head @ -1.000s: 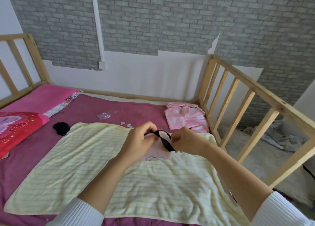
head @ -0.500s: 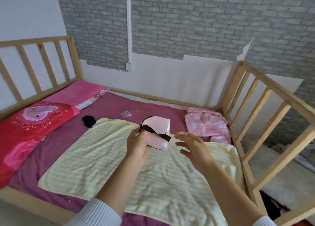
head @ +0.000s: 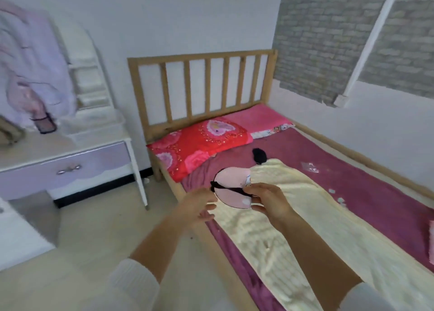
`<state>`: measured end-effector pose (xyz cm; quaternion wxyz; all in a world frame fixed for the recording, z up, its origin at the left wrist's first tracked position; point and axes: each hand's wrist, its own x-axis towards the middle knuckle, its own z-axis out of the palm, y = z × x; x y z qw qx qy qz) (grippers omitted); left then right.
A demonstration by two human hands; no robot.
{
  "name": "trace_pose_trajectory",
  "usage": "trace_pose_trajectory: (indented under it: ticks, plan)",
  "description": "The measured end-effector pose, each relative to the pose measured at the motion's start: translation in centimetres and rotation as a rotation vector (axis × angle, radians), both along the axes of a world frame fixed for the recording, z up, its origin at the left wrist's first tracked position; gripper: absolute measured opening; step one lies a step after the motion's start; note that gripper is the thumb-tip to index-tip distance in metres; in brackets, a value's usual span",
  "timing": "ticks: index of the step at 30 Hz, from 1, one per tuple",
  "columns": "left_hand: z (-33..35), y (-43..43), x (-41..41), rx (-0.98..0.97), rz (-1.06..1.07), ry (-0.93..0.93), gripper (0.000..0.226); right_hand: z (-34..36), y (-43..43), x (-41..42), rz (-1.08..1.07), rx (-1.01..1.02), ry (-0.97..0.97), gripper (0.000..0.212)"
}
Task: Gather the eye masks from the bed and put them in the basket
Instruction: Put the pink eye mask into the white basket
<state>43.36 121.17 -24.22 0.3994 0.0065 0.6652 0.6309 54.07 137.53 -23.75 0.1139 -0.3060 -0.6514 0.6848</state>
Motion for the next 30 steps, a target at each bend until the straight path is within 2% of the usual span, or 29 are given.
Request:
trace_pose_trajectory:
  ticks: [4, 10, 15, 20, 30]
  plan:
    - [0.7, -9.2, -9.0, -0.032, 0.213, 0.095, 0.015, -0.5, -7.4, -12.4, 0.159, -0.04, -0.004, 0.005]
    - [2.8, -21.9, -22.3, -0.057, 0.359, 0.163, 0.024, -1.1, -18.9, -30.5, 0.298, -0.11, -0.008, 0.008]
    - [2.2, -28.7, -32.6, -0.093, 0.484, 0.156, 0.031, -1.8, -25.4, -42.2, 0.411, -0.124, -0.039, 0.009]
    - [0.7, -31.4, -43.6, -0.091, 0.53, 0.17, 0.029, -2.5, -27.5, -54.0, 0.441, -0.119, -0.073, 0.007]
    - [-4.1, -30.4, -68.7, -0.144, 0.508, 0.199, 0.002, -5.4, -26.8, -79.7, 0.458, 0.002, -0.162, 0.011]
